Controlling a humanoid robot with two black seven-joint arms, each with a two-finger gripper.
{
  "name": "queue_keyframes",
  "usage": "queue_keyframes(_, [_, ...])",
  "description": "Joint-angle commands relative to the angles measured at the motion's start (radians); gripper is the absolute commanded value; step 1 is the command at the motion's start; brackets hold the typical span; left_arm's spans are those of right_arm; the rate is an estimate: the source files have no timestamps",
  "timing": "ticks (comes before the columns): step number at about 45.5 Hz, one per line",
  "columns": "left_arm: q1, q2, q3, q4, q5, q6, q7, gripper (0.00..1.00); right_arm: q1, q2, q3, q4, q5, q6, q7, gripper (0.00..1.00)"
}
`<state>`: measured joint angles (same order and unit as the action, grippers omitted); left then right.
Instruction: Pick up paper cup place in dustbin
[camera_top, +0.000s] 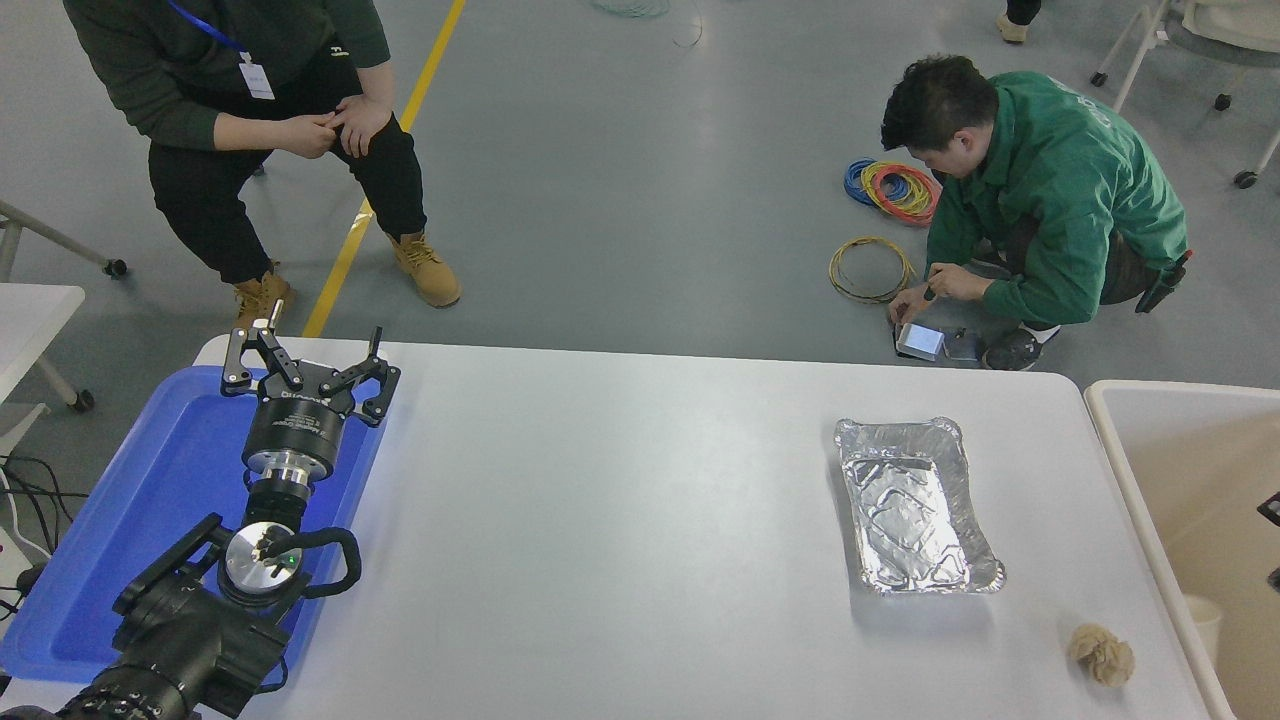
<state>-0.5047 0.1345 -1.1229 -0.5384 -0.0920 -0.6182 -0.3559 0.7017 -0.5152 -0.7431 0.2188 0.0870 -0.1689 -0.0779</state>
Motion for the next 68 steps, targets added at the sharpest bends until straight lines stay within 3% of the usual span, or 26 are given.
queue_keyframes(1, [0.000,0.000,0.000,0.000,0.000,0.000,0.000,1.00,0.071,-0.014,-0.009,0.004,-0.001,0.003,0.000,1.00])
queue_keyframes(14, [0.000,-0.001,0.000,0.000,0.000,0.000,0.000,1.00,0.326,-0.002,-0.044,0.079,-0.030,0.006,0.000,1.00])
queue_keyframes(24, [0.000,0.000,0.000,0.000,0.000,-0.002,0.000,1.00,0.611,-0.002,-0.168,0.298,-0.136,0.008,-0.002,1.00])
queue_keyframes(44, [0.000,0.000,0.000,0.000,0.000,0.000,0.000,1.00,0.996,0.029,-0.302,0.706,-0.176,0.134,-0.002,1.00])
queue_keyframes(50, [0.000,0.000,0.000,0.000,0.000,0.000,0.000,1.00,1.104,0.026,-0.338,0.818,-0.231,0.245,-0.005,1.00])
queue_keyframes(60, [0.000,0.000,0.000,0.000,0.000,-0.002,0.000,1.00,1.291,0.026,-0.398,0.925,-0.244,0.630,-0.005,1.00])
queue_keyframes(68, [0.000,0.000,0.000,0.000,0.000,0.000,0.000,1.00,1.371,0.032,-0.395,0.994,-0.244,0.808,-0.005,1.00])
